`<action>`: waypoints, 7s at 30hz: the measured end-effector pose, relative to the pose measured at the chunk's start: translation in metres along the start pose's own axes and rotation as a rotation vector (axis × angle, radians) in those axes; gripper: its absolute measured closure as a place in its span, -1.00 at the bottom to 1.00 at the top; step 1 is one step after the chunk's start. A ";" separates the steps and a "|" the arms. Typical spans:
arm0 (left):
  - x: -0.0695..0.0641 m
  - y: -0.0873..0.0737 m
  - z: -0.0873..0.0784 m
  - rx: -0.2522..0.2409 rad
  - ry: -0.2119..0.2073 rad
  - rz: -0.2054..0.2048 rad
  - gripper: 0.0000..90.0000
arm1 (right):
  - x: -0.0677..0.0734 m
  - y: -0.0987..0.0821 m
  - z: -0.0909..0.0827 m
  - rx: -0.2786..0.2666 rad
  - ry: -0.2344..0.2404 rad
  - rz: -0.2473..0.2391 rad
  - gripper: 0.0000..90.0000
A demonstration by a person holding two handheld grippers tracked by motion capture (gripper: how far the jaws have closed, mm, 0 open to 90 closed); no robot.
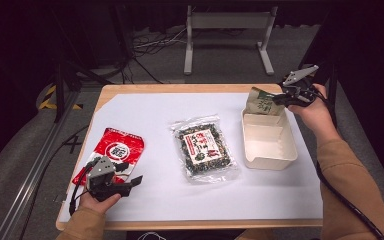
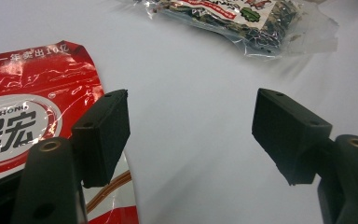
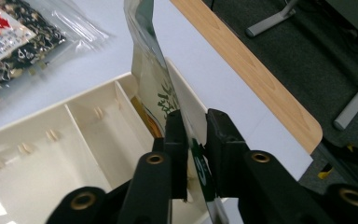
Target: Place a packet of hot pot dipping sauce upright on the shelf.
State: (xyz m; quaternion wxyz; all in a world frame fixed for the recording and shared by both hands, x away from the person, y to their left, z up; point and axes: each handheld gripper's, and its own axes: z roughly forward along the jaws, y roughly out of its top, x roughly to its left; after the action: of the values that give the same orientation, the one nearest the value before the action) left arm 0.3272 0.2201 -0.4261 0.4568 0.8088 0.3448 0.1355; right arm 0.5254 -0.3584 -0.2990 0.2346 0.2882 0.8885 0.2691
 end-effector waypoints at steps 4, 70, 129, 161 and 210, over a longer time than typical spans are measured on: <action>0.000 0.000 0.001 0.008 -0.008 0.000 -0.39 | 0.001 -0.001 0.000 -0.018 0.008 0.035 0.56; -0.007 0.018 0.012 0.024 -0.040 0.019 -0.43 | 0.149 -0.048 -0.057 -0.452 0.198 0.160 -0.24; 0.116 0.078 -0.005 0.146 0.181 -0.128 -0.62 | 0.185 -0.045 -0.018 -0.363 0.345 0.121 -0.12; 0.185 0.052 0.042 0.215 0.192 -0.317 -0.44 | 0.186 -0.045 -0.003 -0.336 0.389 0.117 -0.18; 0.180 0.044 0.045 0.288 0.128 -0.207 1.00 | 0.195 -0.044 0.006 -0.309 0.419 0.092 -0.26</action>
State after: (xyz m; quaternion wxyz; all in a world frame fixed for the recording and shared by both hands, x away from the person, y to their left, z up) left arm 0.5012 0.2989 -0.4315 0.3250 0.8156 0.4706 0.0883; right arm 0.3706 -0.2627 -0.3814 0.0742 0.2272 0.8521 0.4656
